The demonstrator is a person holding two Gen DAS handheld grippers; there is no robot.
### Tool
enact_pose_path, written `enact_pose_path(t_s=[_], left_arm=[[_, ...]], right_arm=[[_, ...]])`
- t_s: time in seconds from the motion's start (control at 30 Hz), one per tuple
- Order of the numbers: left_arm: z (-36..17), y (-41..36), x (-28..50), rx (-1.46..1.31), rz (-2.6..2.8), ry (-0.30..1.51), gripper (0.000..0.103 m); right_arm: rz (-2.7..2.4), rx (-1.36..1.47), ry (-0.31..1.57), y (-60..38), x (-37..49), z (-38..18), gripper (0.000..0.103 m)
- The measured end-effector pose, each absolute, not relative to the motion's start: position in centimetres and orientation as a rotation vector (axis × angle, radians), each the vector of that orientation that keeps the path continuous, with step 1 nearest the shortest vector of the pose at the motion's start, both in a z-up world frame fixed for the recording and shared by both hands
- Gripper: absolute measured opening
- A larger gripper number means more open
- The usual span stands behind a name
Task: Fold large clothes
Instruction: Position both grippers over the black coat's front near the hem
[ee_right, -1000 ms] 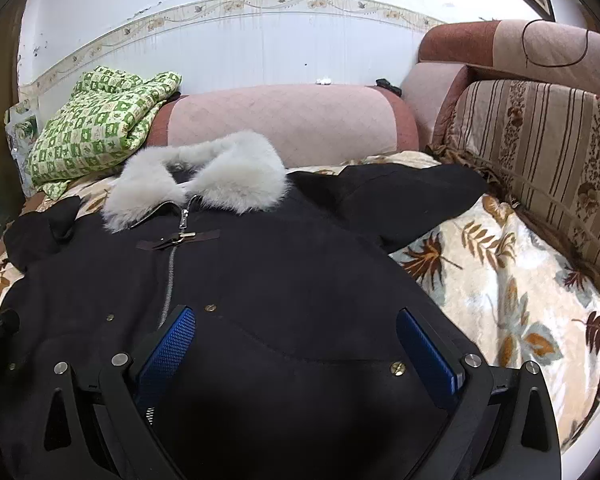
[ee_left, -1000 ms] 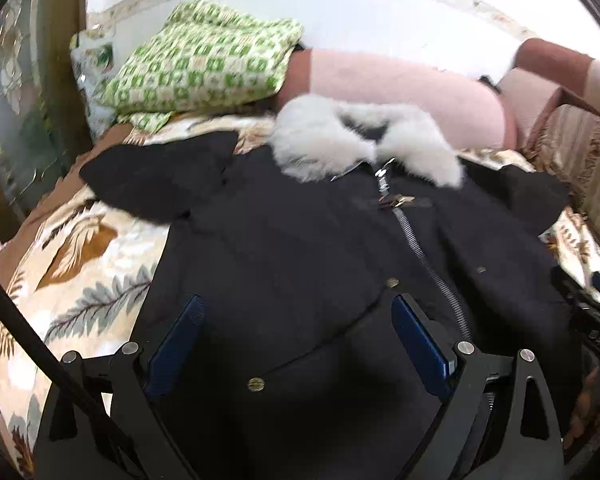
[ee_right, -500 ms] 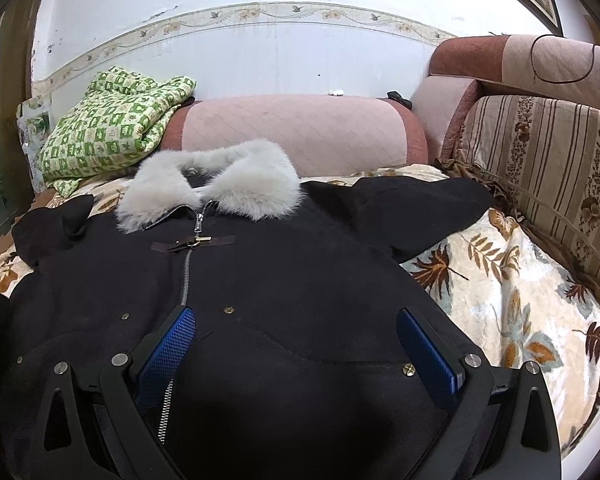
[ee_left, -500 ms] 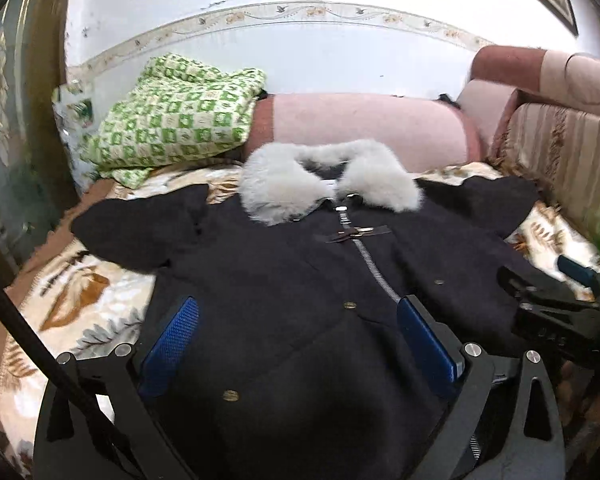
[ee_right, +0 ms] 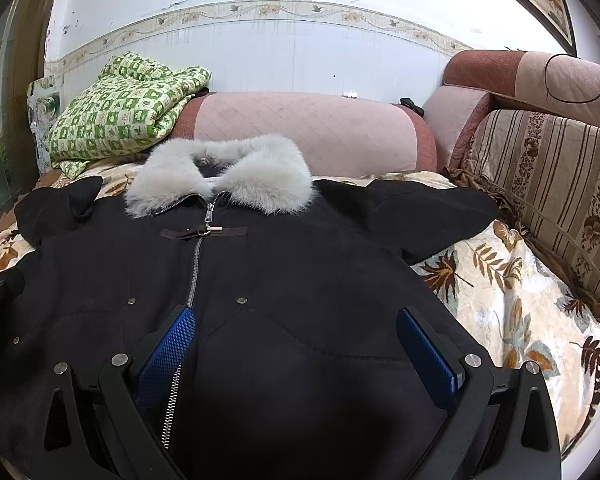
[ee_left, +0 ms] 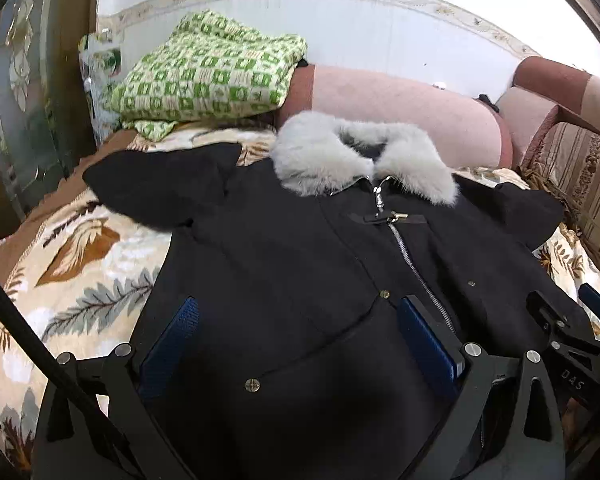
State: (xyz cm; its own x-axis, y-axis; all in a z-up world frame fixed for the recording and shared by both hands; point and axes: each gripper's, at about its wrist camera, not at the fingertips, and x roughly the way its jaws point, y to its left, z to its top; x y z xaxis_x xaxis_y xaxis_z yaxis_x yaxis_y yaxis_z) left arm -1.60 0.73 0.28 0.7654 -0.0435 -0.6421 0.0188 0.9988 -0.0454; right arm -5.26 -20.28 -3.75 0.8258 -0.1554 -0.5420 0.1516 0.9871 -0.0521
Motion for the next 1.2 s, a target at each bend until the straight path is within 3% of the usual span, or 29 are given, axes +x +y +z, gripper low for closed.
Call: enact_pose_path(t_s=[1.2], left_arm=[[0.13, 0.89, -1.26, 0.009, 0.020, 0.749, 0.099]], right_arm=[[-0.152, -0.033, 0.599, -19.56, -5.16, -4.26, 0.102]])
